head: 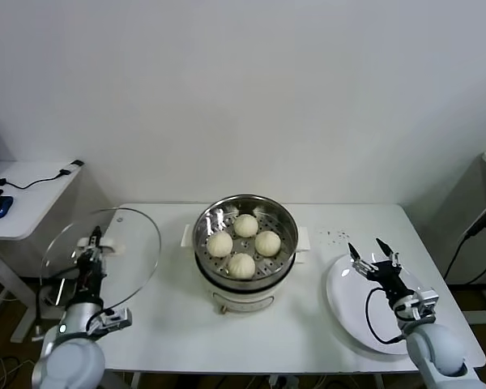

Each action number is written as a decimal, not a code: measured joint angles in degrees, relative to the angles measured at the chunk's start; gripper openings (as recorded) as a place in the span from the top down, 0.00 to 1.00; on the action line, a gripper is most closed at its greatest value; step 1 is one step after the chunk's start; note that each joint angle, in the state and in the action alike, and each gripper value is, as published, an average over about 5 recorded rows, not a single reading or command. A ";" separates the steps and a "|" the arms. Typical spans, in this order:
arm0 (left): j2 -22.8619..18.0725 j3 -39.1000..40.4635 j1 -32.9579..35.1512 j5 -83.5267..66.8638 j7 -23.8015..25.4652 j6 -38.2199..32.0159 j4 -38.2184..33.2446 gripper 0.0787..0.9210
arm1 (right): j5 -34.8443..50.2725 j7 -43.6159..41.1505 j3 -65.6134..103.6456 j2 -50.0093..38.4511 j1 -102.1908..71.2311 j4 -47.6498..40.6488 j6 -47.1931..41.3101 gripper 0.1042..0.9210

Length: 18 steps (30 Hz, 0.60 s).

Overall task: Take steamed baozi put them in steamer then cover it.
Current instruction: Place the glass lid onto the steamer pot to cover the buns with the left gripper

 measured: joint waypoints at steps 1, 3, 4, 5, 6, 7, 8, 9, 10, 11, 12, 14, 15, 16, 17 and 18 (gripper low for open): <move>0.84 0.78 -0.42 -0.20 0.72 1.18 -0.97 0.92 | -0.11 0.03 -0.10 -0.04 0.14 -0.10 -0.03 0.12; 2.18 2.69 -1.72 -0.41 2.24 3.55 -2.61 0.92 | -0.36 0.14 -0.37 -0.05 0.47 -0.30 -0.08 0.12; 2.66 3.86 -2.63 -0.39 3.10 4.77 -3.30 0.92 | -0.48 0.21 -0.51 -0.03 0.64 -0.38 -0.10 0.12; 3.04 5.17 -3.68 -0.29 4.03 5.97 -3.91 0.92 | -0.62 0.28 -0.64 0.00 0.82 -0.45 -0.11 0.12; 3.29 6.56 -4.85 -0.08 5.02 7.11 -4.40 0.92 | -0.75 0.35 -0.76 0.05 0.99 -0.50 -0.12 0.12; 3.43 8.09 -6.16 0.24 6.13 8.21 -4.81 0.92 | -0.88 0.41 -0.84 0.09 1.14 -0.56 -0.13 0.12; 3.45 9.68 -7.57 0.70 7.30 9.24 -5.13 0.92 | -1.01 0.46 -0.89 0.13 1.28 -0.62 -0.13 0.12; 3.36 11.27 -9.00 1.26 8.50 10.16 -5.36 0.92 | -1.13 0.51 -0.91 0.17 1.40 -0.70 -0.13 0.12; 3.15 12.91 -10.49 1.92 9.75 11.01 -5.50 0.92 | -1.23 0.54 -0.91 0.18 1.48 -0.79 -0.13 0.12; 2.84 14.55 -11.99 2.66 10.99 11.79 -5.57 0.92 | -1.33 0.56 -0.89 0.18 1.54 -0.88 -0.12 0.12; 2.42 16.17 -13.49 3.47 12.17 12.50 -5.56 0.92 | -1.41 0.57 -0.86 0.16 1.58 -0.96 -0.12 0.12; 1.39 19.27 -16.40 5.17 14.35 13.76 -5.29 0.92 | -1.56 0.61 -0.74 0.11 1.59 -1.06 -0.12 0.12; 0.74 20.74 -17.79 6.05 15.33 14.31 -5.01 0.92 | -1.62 0.62 -0.66 0.09 1.58 -1.08 -0.12 0.12; 0.04 22.17 -19.14 6.94 16.23 14.82 -4.63 0.92 | -1.66 0.64 -0.56 0.06 1.56 -1.10 -0.11 0.12; -0.71 23.52 -20.38 7.81 17.04 15.27 -4.20 0.92 | -1.71 0.65 -0.43 0.04 1.52 -1.13 -0.10 0.12; -1.55 24.84 -21.59 8.69 17.79 15.70 -3.70 0.92 | -1.75 0.66 -0.30 0.00 1.46 -1.15 -0.09 0.12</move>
